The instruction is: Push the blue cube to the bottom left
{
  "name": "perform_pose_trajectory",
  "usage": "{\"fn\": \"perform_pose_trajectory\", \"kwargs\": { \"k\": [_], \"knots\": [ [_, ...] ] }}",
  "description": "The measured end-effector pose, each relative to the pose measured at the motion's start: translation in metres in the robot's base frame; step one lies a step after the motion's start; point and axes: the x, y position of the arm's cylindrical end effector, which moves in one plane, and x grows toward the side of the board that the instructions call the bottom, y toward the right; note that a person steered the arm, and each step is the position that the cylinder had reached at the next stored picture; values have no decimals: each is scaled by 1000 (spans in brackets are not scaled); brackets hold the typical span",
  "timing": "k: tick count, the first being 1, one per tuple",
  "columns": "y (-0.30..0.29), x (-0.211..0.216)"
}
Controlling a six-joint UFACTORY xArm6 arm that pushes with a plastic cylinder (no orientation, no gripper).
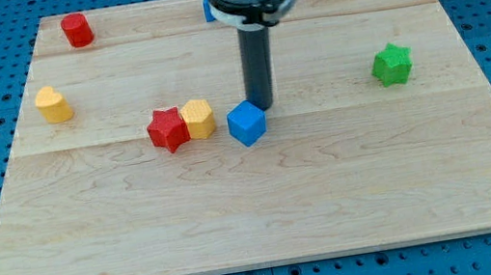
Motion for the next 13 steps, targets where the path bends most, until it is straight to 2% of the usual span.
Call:
{"fn": "perform_pose_trajectory", "kwargs": {
  "k": [1,3,5,6,7,8,9,10,11,12,13],
  "knots": [
    [-13,-26],
    [-25,56],
    [17,70],
    [17,97],
    [-14,112],
    [12,124],
    [-10,143],
    [-64,135],
    [-53,136],
    [-25,157],
    [-74,163]
  ]
}}
